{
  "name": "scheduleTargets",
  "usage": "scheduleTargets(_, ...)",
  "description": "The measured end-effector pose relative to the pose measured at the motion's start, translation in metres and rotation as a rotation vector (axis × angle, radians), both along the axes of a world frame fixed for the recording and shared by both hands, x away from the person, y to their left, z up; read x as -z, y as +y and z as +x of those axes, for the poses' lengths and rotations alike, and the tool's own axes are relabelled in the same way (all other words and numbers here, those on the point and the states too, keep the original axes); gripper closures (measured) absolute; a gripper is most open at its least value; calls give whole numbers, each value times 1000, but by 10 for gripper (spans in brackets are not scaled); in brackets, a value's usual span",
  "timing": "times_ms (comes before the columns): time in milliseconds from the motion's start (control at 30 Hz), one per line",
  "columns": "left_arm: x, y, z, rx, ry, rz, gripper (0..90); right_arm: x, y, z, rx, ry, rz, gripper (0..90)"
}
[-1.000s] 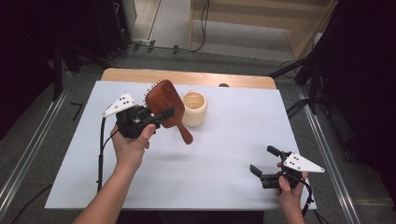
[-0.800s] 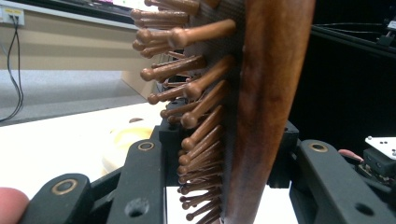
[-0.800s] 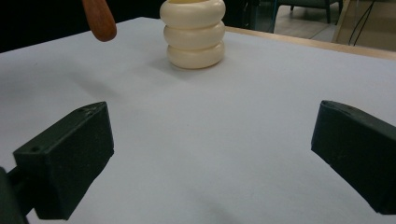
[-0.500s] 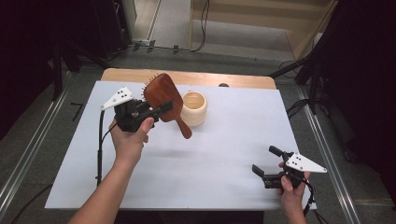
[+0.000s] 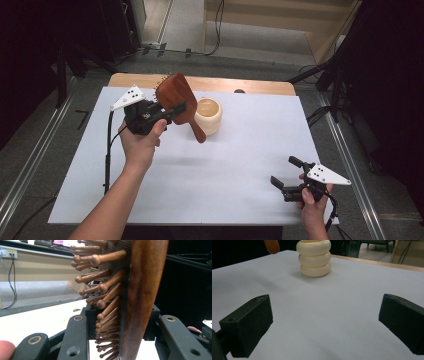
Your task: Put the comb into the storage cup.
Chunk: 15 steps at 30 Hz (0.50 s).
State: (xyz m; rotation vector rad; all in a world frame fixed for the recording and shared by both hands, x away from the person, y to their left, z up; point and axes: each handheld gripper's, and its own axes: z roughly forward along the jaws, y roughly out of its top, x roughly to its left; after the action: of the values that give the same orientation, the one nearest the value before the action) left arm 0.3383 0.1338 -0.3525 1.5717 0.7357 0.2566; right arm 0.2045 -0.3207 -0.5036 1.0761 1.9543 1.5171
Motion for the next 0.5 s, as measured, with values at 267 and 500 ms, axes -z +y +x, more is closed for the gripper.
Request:
scheduleTargets(267,-4,0,5,-7,-5,0,601,1,1,1,-10,5,0,0)
scheduleTargets(500,-8,-2,9,-10,-10,2,601,0,1,0,-9,-2,2,0)
